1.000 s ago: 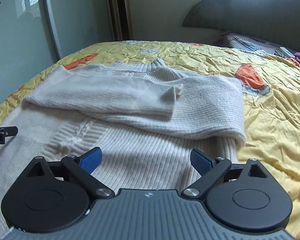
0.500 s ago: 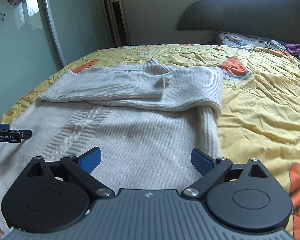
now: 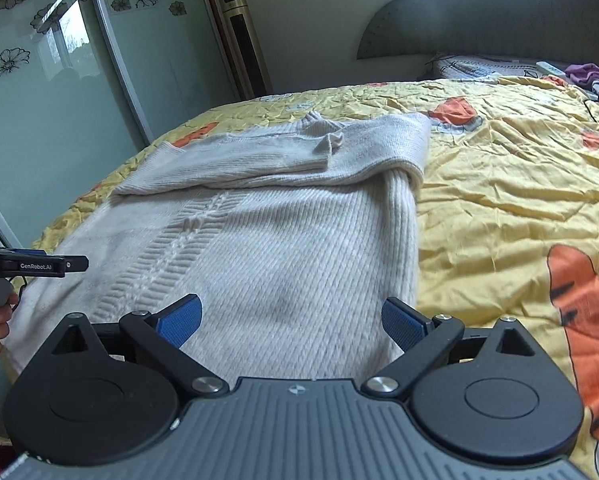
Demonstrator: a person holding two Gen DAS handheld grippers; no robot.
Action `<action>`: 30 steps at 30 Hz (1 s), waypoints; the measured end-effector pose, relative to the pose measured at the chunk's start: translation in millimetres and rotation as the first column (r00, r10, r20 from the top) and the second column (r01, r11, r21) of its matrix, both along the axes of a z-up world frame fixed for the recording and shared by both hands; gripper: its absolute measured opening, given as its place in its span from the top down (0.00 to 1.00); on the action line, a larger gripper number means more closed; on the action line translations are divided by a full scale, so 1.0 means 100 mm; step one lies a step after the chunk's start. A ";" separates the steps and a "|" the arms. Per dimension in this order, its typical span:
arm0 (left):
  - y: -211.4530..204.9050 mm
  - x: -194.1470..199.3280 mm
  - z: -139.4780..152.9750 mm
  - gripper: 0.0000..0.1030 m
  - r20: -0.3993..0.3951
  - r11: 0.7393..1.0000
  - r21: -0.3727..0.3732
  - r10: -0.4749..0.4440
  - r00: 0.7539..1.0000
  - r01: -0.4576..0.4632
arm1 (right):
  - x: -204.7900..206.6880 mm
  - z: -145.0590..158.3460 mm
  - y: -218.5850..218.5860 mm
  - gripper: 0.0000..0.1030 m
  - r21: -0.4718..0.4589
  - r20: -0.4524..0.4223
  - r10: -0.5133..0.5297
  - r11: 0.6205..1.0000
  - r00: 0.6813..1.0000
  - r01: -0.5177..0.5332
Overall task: Fold small clothes
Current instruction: 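Move the right tool toward the sweater hem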
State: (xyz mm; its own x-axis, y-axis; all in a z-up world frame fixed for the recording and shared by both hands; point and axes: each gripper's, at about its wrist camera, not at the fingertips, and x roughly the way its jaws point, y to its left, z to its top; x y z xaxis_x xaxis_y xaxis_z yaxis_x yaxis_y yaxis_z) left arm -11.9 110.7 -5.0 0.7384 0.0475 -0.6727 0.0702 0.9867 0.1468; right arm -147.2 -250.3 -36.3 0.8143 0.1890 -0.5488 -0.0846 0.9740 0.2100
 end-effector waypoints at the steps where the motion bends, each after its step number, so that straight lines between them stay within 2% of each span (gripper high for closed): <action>1: 0.06 -0.05 0.03 0.00 0.011 1.000 0.000 0.008 1.000 -0.008 | -0.04 -0.01 -0.02 0.05 0.009 0.000 -0.002 1.000 1.000 0.002; 6: 0.46 -0.21 0.13 0.00 0.041 0.997 -0.009 0.075 0.996 -0.075 | -0.24 -0.07 -0.10 0.05 0.034 0.002 -0.023 0.999 1.000 0.023; 10: 0.79 -0.34 0.16 0.00 0.009 0.994 -0.074 0.087 0.996 -0.086 | -0.36 -0.14 -0.18 0.07 0.064 -0.028 -0.028 0.997 0.999 0.030; 15: 0.96 -0.45 0.09 0.01 -0.071 0.985 -0.174 -0.024 0.997 0.012 | -0.49 -0.24 -0.25 0.19 0.129 -0.080 -0.011 0.991 0.997 0.021; 20: 1.02 -0.47 -0.05 0.01 -0.150 0.952 -0.295 -0.135 0.979 0.086 | -0.60 -0.26 -0.27 0.20 0.160 -0.106 0.016 0.987 0.994 0.001; 22: 1.02 -0.46 -0.10 0.10 -0.175 0.936 -0.336 -0.175 0.969 0.108 | -0.62 -0.26 -0.30 0.23 0.186 -0.114 0.026 0.983 0.993 -0.004; 24: 1.02 -0.45 -0.16 0.14 -0.199 0.923 -0.367 -0.199 0.959 0.115 | -0.64 -0.26 -0.31 0.25 0.213 -0.115 0.051 0.977 0.992 -0.026; 26: 1.02 -0.47 -0.17 0.16 -0.189 0.920 -0.375 -0.198 0.962 0.116 | -0.66 -0.28 -0.29 0.27 0.241 -0.116 0.082 0.969 0.990 -0.052; 28: 1.02 -0.46 -0.17 0.25 -0.187 0.910 -0.396 -0.211 0.959 0.123 | -0.66 -0.30 -0.24 0.30 0.262 -0.112 0.111 0.962 0.987 -0.079; 30: 1.02 -0.46 -0.16 0.29 -0.189 0.901 -0.414 -0.222 0.956 0.128 | -0.64 -0.31 -0.19 0.33 0.291 -0.113 0.142 0.951 0.983 -0.104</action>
State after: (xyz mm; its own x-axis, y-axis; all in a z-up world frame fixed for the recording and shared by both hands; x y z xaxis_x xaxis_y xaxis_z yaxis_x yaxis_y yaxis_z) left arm -57.4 212.3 -20.9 0.5355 -0.3719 -0.7582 0.2316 0.9281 -0.2915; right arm -211.2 -269.2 -67.7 0.6998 0.4457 -0.5583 -0.1530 0.8569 0.4923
